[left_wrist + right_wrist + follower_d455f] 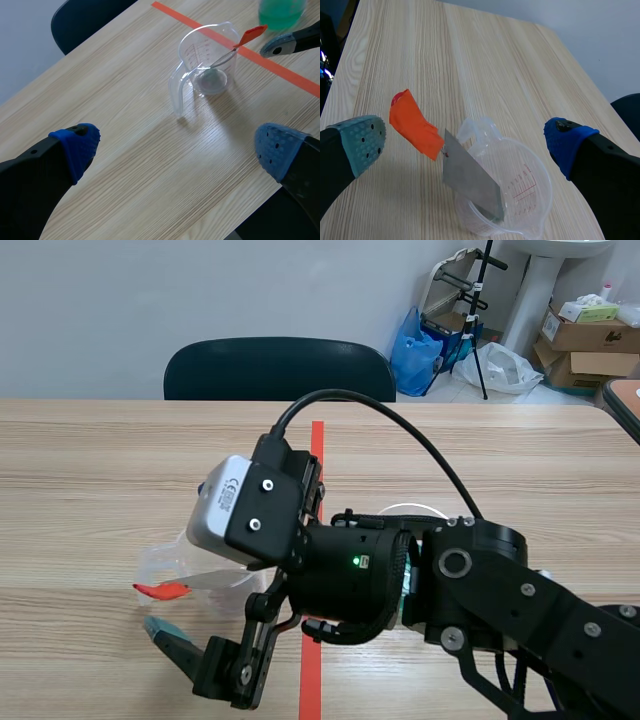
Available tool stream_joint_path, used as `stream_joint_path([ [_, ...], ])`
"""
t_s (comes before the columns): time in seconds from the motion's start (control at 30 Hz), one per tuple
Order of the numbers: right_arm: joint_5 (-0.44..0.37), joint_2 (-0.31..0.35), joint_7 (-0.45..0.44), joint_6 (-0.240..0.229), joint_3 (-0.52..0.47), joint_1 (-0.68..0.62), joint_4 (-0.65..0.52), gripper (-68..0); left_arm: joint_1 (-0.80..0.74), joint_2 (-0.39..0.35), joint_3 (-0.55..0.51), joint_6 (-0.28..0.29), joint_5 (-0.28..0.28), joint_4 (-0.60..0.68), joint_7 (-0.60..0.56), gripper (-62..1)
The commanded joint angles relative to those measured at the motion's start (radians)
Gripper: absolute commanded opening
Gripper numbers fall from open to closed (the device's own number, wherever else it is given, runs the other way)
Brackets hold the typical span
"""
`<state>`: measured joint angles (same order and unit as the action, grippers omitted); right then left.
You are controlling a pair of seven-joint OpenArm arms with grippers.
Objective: Do the redox reaction experiment
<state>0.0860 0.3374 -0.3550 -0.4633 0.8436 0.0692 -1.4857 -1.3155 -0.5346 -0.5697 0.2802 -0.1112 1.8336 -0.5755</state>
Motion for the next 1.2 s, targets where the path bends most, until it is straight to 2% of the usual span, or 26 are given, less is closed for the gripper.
stream_joint_path([
  [0.0, -0.006, 0.003, -0.011, 0.004, -0.011, 0.011, -0.026, -0.8, -0.001, 0.008, 0.006, -0.005, 0.003, 0.002, -0.013, 1.4],
  [0.13, -0.006, 0.004, -0.007, 0.031, -0.011, 0.011, -0.026, -21.1, -0.001, 0.008, 0.006, -0.005, 0.003, -0.014, -0.046, 1.4],
  [0.2, -0.006, 0.004, -0.008, 0.043, -0.011, 0.011, -0.026, -28.8, -0.001, 0.008, 0.006, -0.005, 0.003, -0.023, -0.064, 1.4],
  [0.33, -0.006, 0.003, -0.014, 0.052, -0.011, 0.011, -0.026, -34.6, -0.001, 0.008, 0.006, -0.005, 0.001, -0.032, -0.069, 1.4],
  [0.5, -0.006, 0.003, -0.042, 0.052, -0.011, 0.011, -0.026, -45.2, -0.001, 0.007, 0.006, -0.005, 0.001, -0.032, -0.082, 1.4],
  [0.73, -0.006, 0.003, -0.055, 0.052, -0.011, 0.012, -0.026, -66.0, -0.001, 0.007, 0.006, -0.005, 0.0, -0.032, -0.087, 1.4],
  [0.97, -0.011, 0.007, -0.052, 0.051, -0.023, 0.017, -0.032, -66.9, -0.001, 0.007, 0.006, -0.005, 0.0, -0.032, -0.087, 1.4],
  [1.07, -0.03, 0.007, -0.013, 0.047, -0.045, 0.017, -0.047, -66.9, -0.001, 0.007, 0.006, -0.005, 0.0, -0.032, -0.087, 1.4],
  [1.17, -0.1, 0.006, 0.053, 0.001, -0.085, 0.017, -0.077, -66.9, -0.001, 0.007, 0.006, -0.005, 0.0, -0.032, -0.087, 1.4],
])
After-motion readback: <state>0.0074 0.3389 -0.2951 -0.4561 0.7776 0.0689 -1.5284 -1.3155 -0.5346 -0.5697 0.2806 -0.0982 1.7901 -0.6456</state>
